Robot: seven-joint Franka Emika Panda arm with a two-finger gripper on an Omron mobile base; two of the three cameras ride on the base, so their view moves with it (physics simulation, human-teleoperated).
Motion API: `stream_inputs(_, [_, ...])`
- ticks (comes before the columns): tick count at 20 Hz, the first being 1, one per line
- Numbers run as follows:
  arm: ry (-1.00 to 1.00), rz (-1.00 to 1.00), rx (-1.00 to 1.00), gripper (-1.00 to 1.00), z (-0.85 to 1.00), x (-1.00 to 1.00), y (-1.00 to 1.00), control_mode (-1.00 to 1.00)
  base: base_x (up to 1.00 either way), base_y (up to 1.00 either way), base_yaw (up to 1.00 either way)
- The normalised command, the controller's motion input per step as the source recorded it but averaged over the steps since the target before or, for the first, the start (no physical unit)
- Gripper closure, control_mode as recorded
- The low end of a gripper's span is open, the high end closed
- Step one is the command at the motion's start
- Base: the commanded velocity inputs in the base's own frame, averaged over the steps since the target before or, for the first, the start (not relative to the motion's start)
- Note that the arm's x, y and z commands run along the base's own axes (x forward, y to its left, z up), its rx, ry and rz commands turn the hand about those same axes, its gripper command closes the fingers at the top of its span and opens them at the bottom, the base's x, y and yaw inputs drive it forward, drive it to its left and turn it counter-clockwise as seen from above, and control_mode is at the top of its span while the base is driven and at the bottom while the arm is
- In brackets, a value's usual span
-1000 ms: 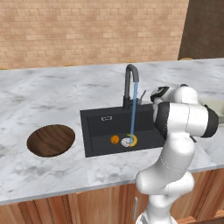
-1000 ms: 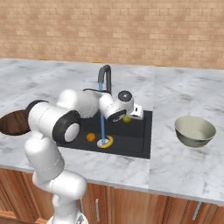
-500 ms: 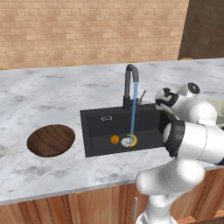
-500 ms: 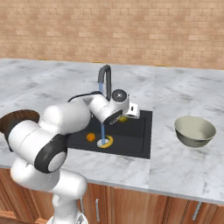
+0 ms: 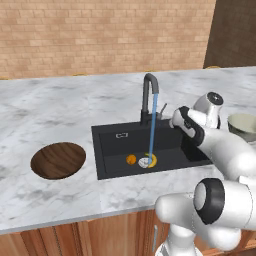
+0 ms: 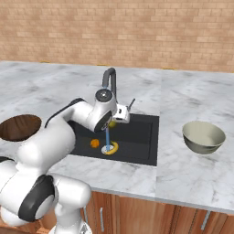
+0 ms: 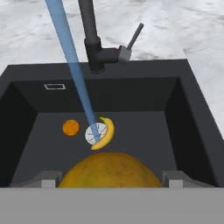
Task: Pick the oranges from the sink and place them in one bowl. Place the banana in the other bowl. Then turn off the sink faucet.
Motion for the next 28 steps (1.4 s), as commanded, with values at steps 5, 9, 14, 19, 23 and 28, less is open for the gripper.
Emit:
stream_inputs(5, [0.01, 0.07, 0.00, 1.00, 0.01, -0.41, 0.78, -1.00, 0.00, 0.00, 0.00])
stream_inputs(9, [0.01, 0.09, 0.00, 1.00, 0.00, -0.35, 0.78, -1.00, 0.00, 0.00, 0.00])
stream_inputs(14, [0.03, 0.10, 0.00, 1.00, 0.00, -0.29, 0.79, -1.00, 0.00, 0.00, 0.00])
stream_inputs(19, [0.05, 0.12, 0.00, 1.00, 0.00, -0.27, 0.85, -1.00, 0.00, 0.00, 0.00])
stream_inputs(23, [0.08, 0.11, 0.00, 1.00, 0.00, -0.20, 0.92, -1.00, 0.00, 0.00, 0.00])
stream_inputs(28, [0.07, 0.13, 0.01, 1.00, 0.00, -0.08, 0.83, -1.00, 0.00, 0.00, 0.00])
